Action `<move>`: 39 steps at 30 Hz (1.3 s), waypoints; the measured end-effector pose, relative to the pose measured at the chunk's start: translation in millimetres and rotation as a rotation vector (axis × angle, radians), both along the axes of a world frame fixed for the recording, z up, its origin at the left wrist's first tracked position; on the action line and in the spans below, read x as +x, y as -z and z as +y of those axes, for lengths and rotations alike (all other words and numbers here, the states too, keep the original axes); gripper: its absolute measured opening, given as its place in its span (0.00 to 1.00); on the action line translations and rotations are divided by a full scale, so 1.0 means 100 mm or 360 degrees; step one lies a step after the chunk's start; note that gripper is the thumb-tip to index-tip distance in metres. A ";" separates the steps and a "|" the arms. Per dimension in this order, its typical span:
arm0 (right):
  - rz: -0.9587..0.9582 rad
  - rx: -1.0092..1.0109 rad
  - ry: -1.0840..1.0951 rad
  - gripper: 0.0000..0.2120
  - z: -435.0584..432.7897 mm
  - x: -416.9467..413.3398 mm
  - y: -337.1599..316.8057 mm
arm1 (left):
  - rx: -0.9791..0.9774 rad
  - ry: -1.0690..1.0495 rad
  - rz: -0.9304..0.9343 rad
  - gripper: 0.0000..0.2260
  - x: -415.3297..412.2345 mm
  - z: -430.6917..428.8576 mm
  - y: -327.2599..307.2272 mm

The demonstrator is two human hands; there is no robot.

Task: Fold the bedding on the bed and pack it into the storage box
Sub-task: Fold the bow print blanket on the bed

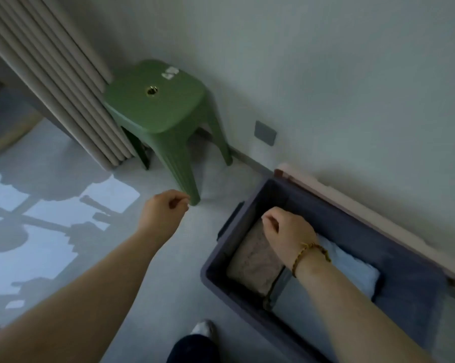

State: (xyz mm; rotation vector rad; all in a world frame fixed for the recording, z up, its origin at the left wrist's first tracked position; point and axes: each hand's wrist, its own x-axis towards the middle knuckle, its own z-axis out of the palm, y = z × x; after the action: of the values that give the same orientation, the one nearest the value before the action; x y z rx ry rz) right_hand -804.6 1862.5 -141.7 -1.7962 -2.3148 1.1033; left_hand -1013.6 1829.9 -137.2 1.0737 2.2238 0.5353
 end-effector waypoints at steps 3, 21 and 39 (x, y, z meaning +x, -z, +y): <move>0.0054 -0.0032 -0.0063 0.12 -0.14 -0.20 -0.68 | 0.0094 -0.0109 0.0027 0.07 -0.29 -0.20 -0.79; 0.0539 0.0151 -0.1031 0.09 -2.24 -0.07 -2.86 | 0.0792 -0.1692 0.0351 0.05 1.03 -4.49 -3.23; 0.0535 -0.0266 -0.2169 0.10 -5.64 1.27 -2.79 | 0.0746 -0.3162 0.0470 0.07 5.03 -7.88 -2.90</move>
State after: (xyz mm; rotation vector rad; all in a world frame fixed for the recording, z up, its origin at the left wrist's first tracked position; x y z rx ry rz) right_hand -677.2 1298.7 137.4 0.2796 -3.1028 1.4479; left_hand -510.4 1042.0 152.3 -1.4450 2.7474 1.6826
